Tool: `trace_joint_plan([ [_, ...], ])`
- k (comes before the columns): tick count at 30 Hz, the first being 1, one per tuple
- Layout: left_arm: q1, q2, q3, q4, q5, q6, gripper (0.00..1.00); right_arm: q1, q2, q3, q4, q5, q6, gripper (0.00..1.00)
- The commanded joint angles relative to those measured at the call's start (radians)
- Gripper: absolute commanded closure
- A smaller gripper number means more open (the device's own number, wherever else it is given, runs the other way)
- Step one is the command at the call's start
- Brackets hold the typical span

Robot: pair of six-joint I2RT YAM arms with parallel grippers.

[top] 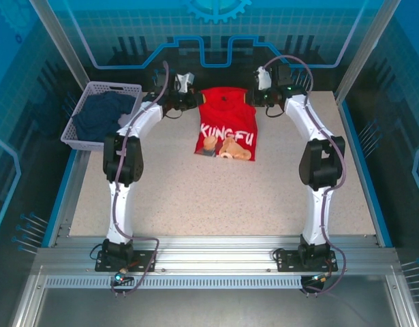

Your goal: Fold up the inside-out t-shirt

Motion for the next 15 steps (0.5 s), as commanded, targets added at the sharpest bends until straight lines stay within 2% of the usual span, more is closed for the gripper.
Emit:
trace_joint_plan([
  [1, 0.0, -0.186, -0.078, 0.09, 0.045, -0.04, 1.0, 0.001, -0.16, -0.042, 0.015, -0.068, -0.037, 0.99],
  [6, -0.014, -0.44, -0.399, 0.244, 0.042, -0.048, 1.0, 0.048, -0.388, -0.298, 0.102, -0.068, -0.07, 0.98],
  [11, -0.037, -0.685, -0.859, 0.436, 0.019, -0.067, 1.0, 0.117, -0.597, -0.651, 0.182, -0.071, -0.061, 0.97],
  [15, -0.078, -0.856, -1.14, 0.459, 0.008, -0.088, 1.0, 0.172, -0.75, -0.892, 0.175, -0.08, -0.035, 0.96],
])
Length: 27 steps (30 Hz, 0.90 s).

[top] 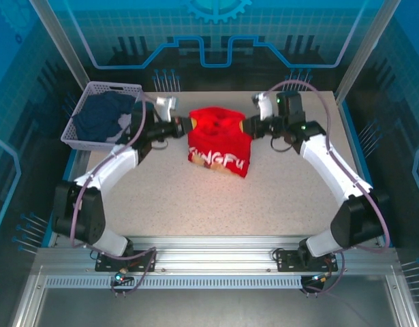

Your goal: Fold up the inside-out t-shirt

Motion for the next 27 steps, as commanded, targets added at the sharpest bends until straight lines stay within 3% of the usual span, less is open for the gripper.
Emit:
trace_joint_plan([
  [1, -0.046, -0.121, -0.189, 0.045, -0.016, -0.033, 1.0, 0.047, -0.1, -0.172, 0.001, -0.02, 0.023, 0.96],
  [6, -0.112, -0.349, -0.37, -0.055, -0.067, -0.062, 1.0, 0.139, -0.236, -0.349, -0.033, 0.011, 0.093, 0.96],
  [10, -0.119, -0.485, -0.383, -0.134, -0.155, -0.064, 1.0, 0.158, -0.305, -0.337, -0.095, 0.094, 0.101, 0.96],
  [21, -0.12, -0.411, -0.027, -0.153, -0.268, 0.042, 1.0, 0.13, -0.243, 0.084, -0.188, 0.25, -0.05, 0.95],
  [27, -0.12, -0.446, -0.018, -0.186, -0.277, 0.085, 1.0, 0.124, -0.25, 0.161, -0.27, 0.245, -0.1, 0.95],
])
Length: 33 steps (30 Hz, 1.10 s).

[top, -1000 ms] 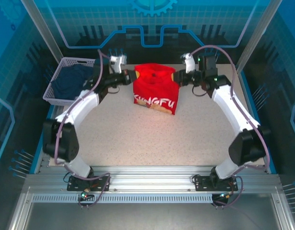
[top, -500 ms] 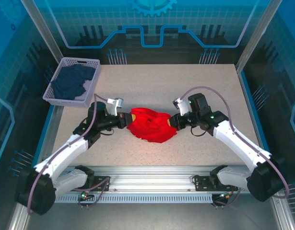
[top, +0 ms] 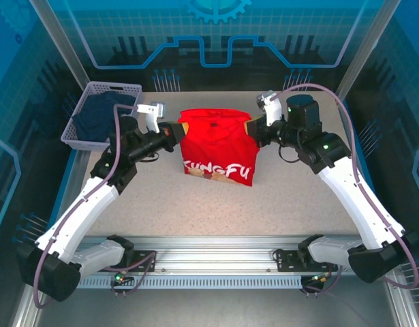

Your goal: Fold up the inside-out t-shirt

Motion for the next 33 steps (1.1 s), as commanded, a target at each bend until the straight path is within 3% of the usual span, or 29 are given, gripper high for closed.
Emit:
trace_joint_plan([
  [1, -0.004, -0.057, -0.027, -0.022, -0.01, 0.043, 1.0, -0.008, -0.033, 0.009, -0.085, 0.005, -0.053, 0.95],
  [6, -0.026, -0.191, -0.143, -0.039, -0.021, 0.008, 1.0, -0.009, -0.133, -0.08, -0.092, -0.028, -0.033, 0.95],
  [10, -0.028, -0.177, -0.142, -0.044, -0.07, 0.016, 1.0, -0.016, -0.127, -0.102, -0.058, 0.015, -0.033, 0.94],
  [20, -0.023, 0.199, 0.126, 0.04, -0.244, 0.163, 1.0, -0.155, 0.231, 0.125, 0.113, 0.0, -0.07, 0.94],
  [26, 0.007, 0.388, 0.296, 0.092, -0.225, 0.187, 1.0, -0.215, 0.472, 0.412, 0.077, -0.105, -0.084, 0.93],
  [29, 0.008, 0.381, 0.239, 0.155, -0.165, 0.178, 1.0, -0.215, 0.493, 0.42, 0.058, -0.182, -0.092, 0.93],
  [33, 0.005, 0.347, 0.018, 0.291, -0.097, 0.115, 1.0, -0.193, 0.413, 0.19, 0.111, -0.252, -0.069, 0.93],
])
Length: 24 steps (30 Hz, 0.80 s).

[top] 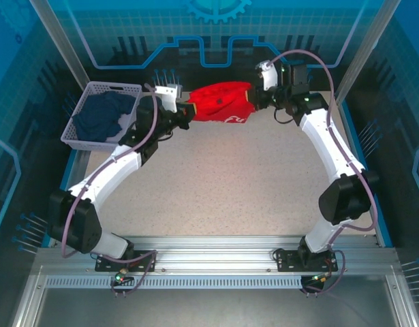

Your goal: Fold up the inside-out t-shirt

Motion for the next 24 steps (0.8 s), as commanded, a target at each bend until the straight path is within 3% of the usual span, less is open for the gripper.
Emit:
trace_joint_plan([
  [1, 0.001, -0.036, -0.189, 0.146, 0.079, -0.051, 1.0, 0.022, -0.093, -0.203, 0.043, -0.105, 0.021, 0.93],
  [7, -0.073, -0.19, -0.593, 0.27, 0.128, -0.19, 1.0, 0.104, -0.336, -0.673, 0.087, -0.117, 0.112, 0.93],
  [12, -0.168, -0.392, -0.774, 0.232, 0.082, -0.264, 1.0, 0.156, -0.521, -0.887, 0.05, -0.04, 0.191, 0.92],
  [17, -0.167, -0.383, -0.705, 0.106, 0.054, -0.191, 1.0, 0.145, -0.475, -0.854, -0.003, 0.052, 0.167, 0.92],
  [24, -0.114, -0.077, -0.464, 0.045, 0.057, -0.127, 1.0, 0.107, -0.198, -0.635, -0.073, 0.138, 0.141, 0.91],
])
